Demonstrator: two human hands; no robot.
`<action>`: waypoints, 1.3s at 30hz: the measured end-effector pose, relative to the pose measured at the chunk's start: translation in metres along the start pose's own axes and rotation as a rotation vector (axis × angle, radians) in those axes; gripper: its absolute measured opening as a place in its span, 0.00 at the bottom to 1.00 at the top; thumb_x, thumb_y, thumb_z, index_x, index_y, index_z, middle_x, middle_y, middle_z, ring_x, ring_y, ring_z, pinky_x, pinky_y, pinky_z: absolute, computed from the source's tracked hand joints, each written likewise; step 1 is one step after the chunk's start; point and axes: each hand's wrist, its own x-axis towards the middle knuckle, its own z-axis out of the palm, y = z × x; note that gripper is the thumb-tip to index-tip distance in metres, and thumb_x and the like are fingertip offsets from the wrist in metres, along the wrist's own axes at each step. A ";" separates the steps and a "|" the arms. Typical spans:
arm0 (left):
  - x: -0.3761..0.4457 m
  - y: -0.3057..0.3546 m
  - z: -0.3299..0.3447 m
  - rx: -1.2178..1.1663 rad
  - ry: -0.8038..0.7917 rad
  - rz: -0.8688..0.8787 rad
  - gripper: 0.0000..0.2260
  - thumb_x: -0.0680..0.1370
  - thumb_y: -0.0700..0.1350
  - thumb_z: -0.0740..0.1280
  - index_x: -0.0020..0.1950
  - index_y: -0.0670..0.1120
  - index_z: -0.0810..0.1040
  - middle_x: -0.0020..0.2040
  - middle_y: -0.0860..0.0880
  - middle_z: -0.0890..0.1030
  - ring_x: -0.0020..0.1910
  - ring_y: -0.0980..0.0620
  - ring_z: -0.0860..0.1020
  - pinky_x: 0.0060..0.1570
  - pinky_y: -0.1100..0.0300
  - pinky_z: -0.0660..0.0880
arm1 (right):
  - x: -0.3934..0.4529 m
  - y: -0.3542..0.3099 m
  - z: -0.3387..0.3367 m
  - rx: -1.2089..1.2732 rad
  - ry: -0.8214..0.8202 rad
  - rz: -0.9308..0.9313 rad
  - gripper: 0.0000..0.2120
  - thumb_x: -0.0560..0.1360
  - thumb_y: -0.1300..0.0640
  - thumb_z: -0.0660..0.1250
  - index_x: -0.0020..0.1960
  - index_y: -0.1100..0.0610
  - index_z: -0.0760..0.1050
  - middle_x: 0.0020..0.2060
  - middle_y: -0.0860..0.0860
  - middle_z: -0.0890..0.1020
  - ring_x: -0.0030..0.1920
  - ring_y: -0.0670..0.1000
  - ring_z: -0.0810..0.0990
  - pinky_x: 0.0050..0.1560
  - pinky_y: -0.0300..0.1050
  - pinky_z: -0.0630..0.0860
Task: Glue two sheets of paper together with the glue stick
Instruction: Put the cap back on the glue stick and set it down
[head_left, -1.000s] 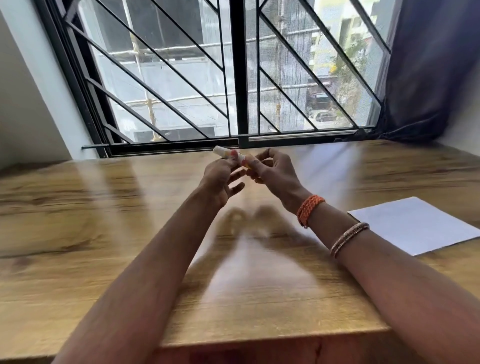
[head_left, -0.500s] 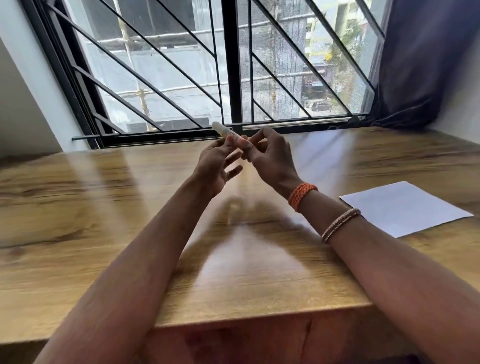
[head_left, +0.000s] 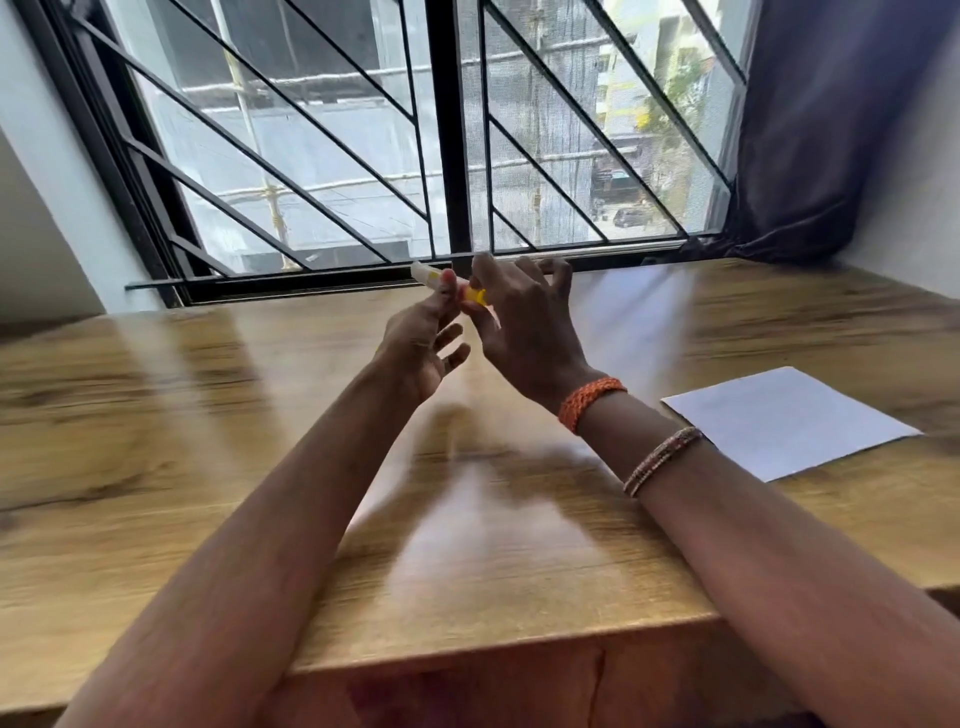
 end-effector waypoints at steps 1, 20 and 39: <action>0.000 0.000 0.000 -0.012 -0.034 0.006 0.10 0.77 0.56 0.63 0.41 0.51 0.75 0.42 0.56 0.78 0.45 0.57 0.73 0.41 0.61 0.71 | 0.000 -0.001 -0.001 0.091 -0.017 0.066 0.06 0.73 0.57 0.66 0.48 0.57 0.73 0.36 0.49 0.80 0.41 0.56 0.78 0.48 0.50 0.59; -0.003 0.007 -0.006 0.074 0.000 -0.050 0.09 0.77 0.53 0.63 0.38 0.51 0.74 0.30 0.58 0.80 0.39 0.58 0.77 0.37 0.61 0.73 | -0.004 -0.020 -0.002 0.052 -0.027 0.107 0.10 0.66 0.62 0.67 0.45 0.51 0.74 0.36 0.47 0.78 0.41 0.54 0.77 0.47 0.52 0.58; -0.006 0.011 -0.010 0.105 0.011 -0.119 0.13 0.76 0.56 0.65 0.37 0.49 0.76 0.35 0.54 0.79 0.49 0.56 0.76 0.42 0.61 0.74 | -0.005 -0.011 -0.001 0.528 -0.156 0.374 0.11 0.70 0.58 0.73 0.47 0.58 0.73 0.35 0.51 0.81 0.34 0.51 0.77 0.42 0.49 0.74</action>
